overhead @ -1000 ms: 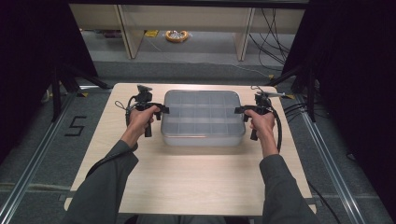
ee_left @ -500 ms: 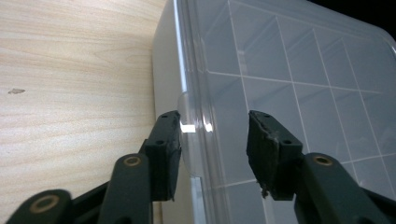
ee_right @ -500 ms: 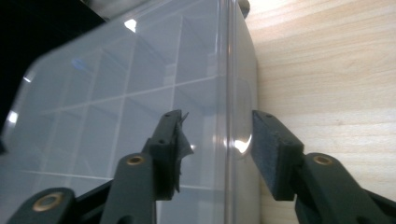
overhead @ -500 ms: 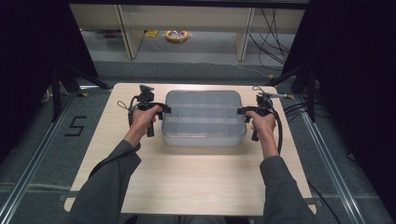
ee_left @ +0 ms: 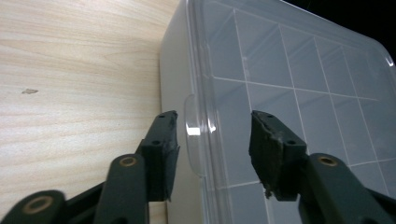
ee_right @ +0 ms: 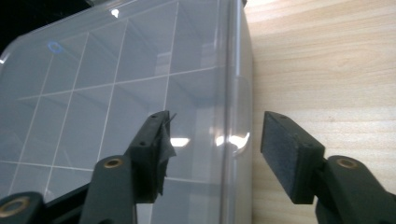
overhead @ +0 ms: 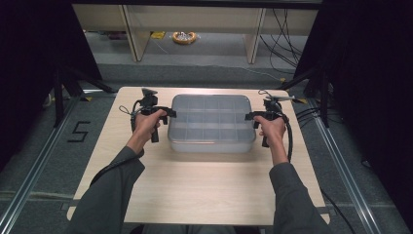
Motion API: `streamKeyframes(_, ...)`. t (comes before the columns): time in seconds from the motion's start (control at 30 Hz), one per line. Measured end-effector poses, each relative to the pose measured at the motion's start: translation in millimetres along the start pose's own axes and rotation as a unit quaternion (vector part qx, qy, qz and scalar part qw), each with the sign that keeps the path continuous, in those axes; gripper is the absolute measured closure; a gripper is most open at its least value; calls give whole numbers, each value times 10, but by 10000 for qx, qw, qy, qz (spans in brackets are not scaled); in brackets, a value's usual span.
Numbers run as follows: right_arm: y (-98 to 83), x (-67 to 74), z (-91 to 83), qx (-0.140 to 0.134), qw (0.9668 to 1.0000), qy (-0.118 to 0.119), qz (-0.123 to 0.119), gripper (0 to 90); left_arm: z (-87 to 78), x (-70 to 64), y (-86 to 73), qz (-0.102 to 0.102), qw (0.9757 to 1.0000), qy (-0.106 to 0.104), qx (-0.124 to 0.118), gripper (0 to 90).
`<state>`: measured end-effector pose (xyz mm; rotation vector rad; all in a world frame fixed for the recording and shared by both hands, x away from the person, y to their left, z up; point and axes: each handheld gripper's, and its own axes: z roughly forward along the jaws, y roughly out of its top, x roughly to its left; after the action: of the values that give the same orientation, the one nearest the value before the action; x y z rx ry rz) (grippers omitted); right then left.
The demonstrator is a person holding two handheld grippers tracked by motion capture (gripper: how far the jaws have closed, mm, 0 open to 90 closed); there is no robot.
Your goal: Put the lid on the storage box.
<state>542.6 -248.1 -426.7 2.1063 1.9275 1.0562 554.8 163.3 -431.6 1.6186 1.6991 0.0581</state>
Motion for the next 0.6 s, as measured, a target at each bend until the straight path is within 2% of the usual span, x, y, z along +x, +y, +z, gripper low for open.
streamKeyframes(0.03,1,10,-15,-24,9998,53,173,428,-21,13,4,-4,10000,-5,-17,504)
streamKeyframes(0.07,0,-12,-26,-70,9999,27,72,428,-43,24,8,-16,10000,1,-39,503)
streamKeyframes(0.1,10,-13,-55,-65,9999,129,80,428,-65,40,14,-6,10000,-8,-42,502)
streamKeyframes(0.13,0,4,-66,-84,9992,275,270,427,-85,48,16,-15,10000,-4,-59,501)
streamKeyframes(0.17,-1,-30,-80,-178,9994,275,-88,425,-104,60,19,30,10000,-2,-55,500)
streamKeyframes(0.2,4,12,-116,-32,9998,185,96,420,-122,69,18,49,10000,-25,-52,498)
streamKeyframes(0.23,-1,-2,-129,-121,9996,239,-94,419,-139,75,15,65,10000,-20,-52,497)
streamKeyframes(0.27,-5,39,-151,-90,9999,94,24,414,-155,77,8,103,9999,-5,-54,496)
streamKeyframes(0.3,-13,38,-164,-113,9999,67,-94,407,-172,83,1,151,9999,-15,-63,496)
streamKeyframes(0.33,-28,18,-159,-229,9992,208,-265,402,-195,87,-9,163,9998,-43,-84,495)
streamKeyframes(0.37,-26,-11,-161,-296,9978,244,-542,395,-214,91,-16,183,9998,-64,-87,492)
streamKeyframes(0.4,-24,9,-192,-168,9982,161,-554,393,-228,90,-23,191,9997,-94,-97,491)
streamKeyframes(0.43,-33,17,-215,-83,9984,322,-457,393,-248,92,-32,223,9996,-115,-120,490)
streamKeyframes(0.47,-59,66,-222,-140,9992,264,-250,393,-269,89,-41,254,9995,-145,-135,490)
streamKeyframes(0.5,-55,67,-244,-99,9992,105,-379,393,-289,85,-51,310,9993,-165,-139,489)
streamKeyframes(0.53,-63,72,-255,-113,9991,154,-385,391,-310,81,-61,352,9991,-180,-153,487)
streamKeyframes(0.57,-80,94,-274,-39,9994,214,-264,390,-330,72,-73,402,9989,-195,-175,485)
streamKeyframes(0.6,-81,17,-259,-265,9958,224,-851,389,-351,65,-88,497,9985,-179,-173,484)
